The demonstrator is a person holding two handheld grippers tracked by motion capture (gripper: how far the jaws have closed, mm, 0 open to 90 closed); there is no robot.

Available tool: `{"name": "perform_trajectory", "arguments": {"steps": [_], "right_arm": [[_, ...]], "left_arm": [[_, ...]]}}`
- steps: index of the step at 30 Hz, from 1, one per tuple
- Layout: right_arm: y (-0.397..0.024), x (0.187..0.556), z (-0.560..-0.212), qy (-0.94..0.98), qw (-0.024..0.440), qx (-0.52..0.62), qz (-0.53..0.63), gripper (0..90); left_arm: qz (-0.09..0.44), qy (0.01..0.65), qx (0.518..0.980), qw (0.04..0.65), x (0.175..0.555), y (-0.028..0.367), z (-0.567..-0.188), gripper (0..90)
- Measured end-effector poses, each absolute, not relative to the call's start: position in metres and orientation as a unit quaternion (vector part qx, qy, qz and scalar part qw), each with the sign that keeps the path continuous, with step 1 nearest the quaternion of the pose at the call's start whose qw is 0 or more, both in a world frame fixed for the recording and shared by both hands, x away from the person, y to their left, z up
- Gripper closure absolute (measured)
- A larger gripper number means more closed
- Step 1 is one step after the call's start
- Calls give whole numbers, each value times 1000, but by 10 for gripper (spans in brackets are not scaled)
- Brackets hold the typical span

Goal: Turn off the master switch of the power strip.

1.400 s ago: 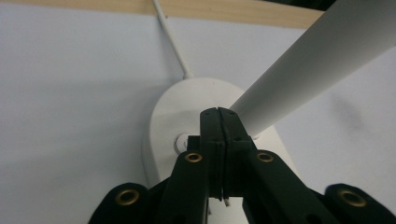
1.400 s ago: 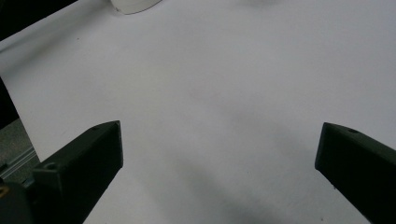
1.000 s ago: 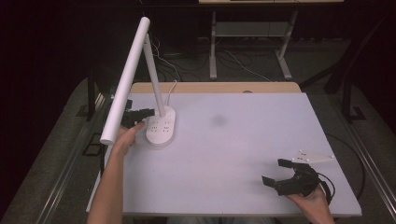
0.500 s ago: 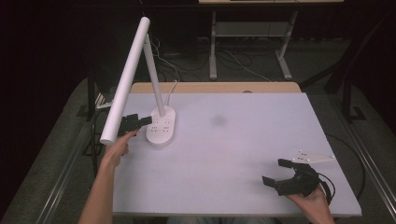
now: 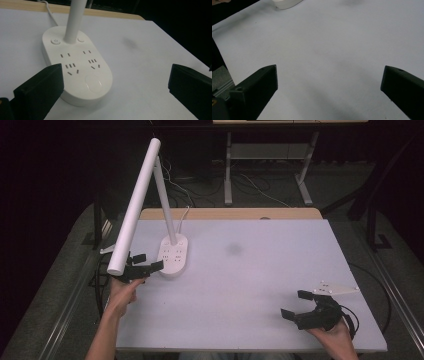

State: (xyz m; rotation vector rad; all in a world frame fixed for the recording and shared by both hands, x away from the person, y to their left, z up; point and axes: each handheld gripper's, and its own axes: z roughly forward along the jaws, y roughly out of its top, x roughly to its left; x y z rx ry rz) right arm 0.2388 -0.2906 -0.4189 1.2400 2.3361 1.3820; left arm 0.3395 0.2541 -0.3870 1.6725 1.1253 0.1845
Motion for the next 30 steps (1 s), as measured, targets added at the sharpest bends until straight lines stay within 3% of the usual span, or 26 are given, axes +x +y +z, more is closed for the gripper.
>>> {"name": "perform_trajectory", "arguments": {"steps": [30], "right_arm": [[-291, 237, -418, 779, 82, 414, 463, 2]], "left_arm": [[50, 382, 765, 517, 263, 204, -413, 0]]}}
